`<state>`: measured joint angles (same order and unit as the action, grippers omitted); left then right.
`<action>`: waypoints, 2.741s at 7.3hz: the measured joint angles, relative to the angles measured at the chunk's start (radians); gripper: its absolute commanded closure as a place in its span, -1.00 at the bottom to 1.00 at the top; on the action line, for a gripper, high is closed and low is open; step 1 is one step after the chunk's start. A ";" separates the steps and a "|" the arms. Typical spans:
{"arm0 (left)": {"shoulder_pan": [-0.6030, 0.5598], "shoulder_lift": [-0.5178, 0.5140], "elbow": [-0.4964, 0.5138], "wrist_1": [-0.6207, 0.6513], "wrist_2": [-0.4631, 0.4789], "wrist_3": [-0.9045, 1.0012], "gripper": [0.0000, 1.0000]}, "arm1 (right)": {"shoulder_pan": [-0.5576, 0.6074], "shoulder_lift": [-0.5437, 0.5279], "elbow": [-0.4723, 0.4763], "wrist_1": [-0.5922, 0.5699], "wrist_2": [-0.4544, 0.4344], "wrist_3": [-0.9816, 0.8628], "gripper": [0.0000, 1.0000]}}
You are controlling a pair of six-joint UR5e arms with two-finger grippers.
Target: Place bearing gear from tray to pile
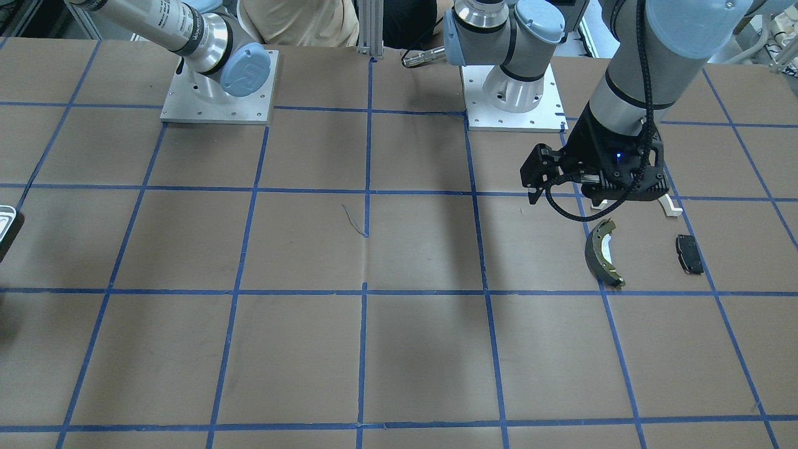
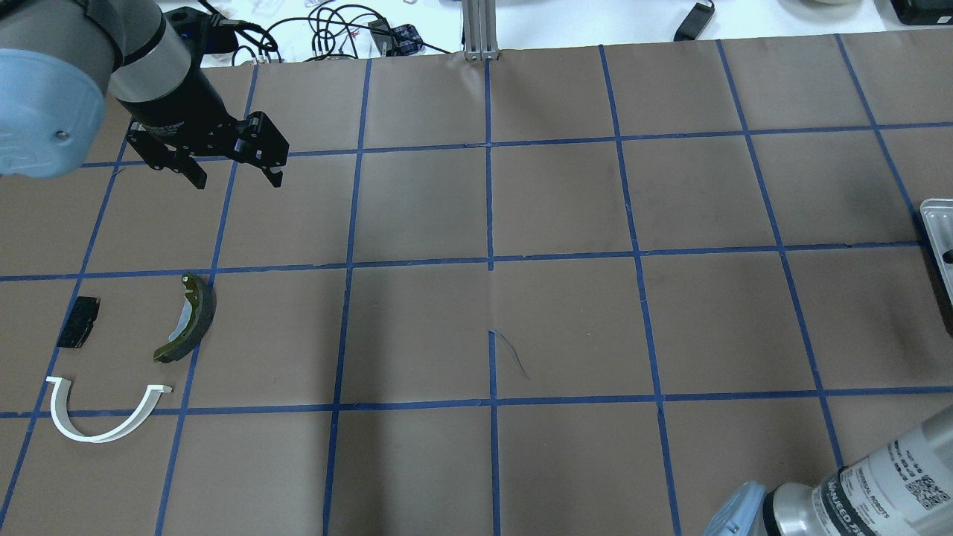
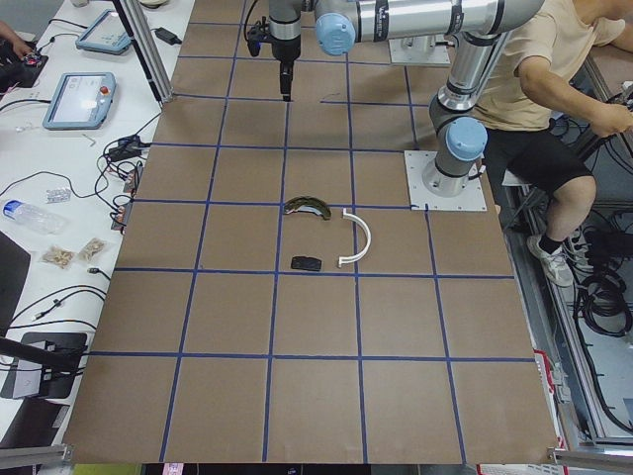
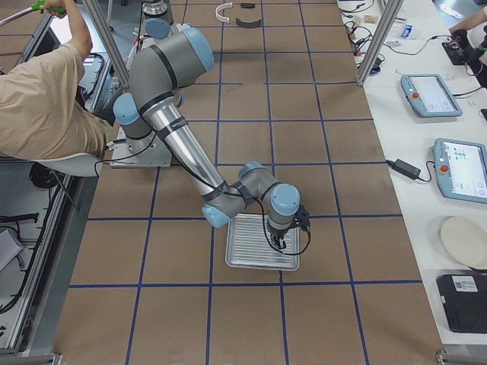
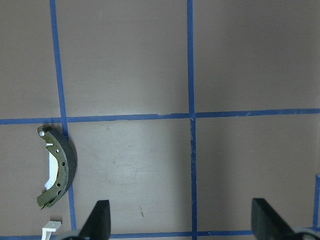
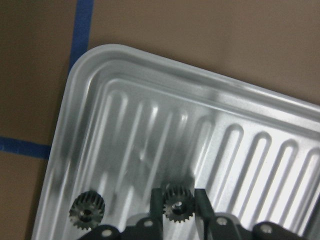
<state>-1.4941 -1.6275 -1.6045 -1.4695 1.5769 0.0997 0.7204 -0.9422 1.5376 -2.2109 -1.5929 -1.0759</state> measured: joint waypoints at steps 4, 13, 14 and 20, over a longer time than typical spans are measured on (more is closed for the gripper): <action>0.000 0.000 0.000 0.000 0.000 0.000 -1.00 | 0.151 -0.126 0.021 0.147 0.003 0.153 1.00; 0.003 -0.002 0.001 0.001 0.000 0.015 -1.00 | 1.115 -0.196 0.149 0.022 -0.060 1.362 0.96; 0.003 -0.002 0.001 0.001 0.000 0.016 -1.00 | 1.210 -0.196 0.150 0.019 -0.066 1.516 0.96; 0.003 -0.004 0.000 0.001 -0.001 0.017 -1.00 | 1.381 -0.168 0.148 -0.035 -0.005 1.865 -1.00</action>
<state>-1.4910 -1.6311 -1.6042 -1.4680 1.5759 0.1166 2.1016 -1.1100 1.6856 -2.2462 -1.5981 0.7891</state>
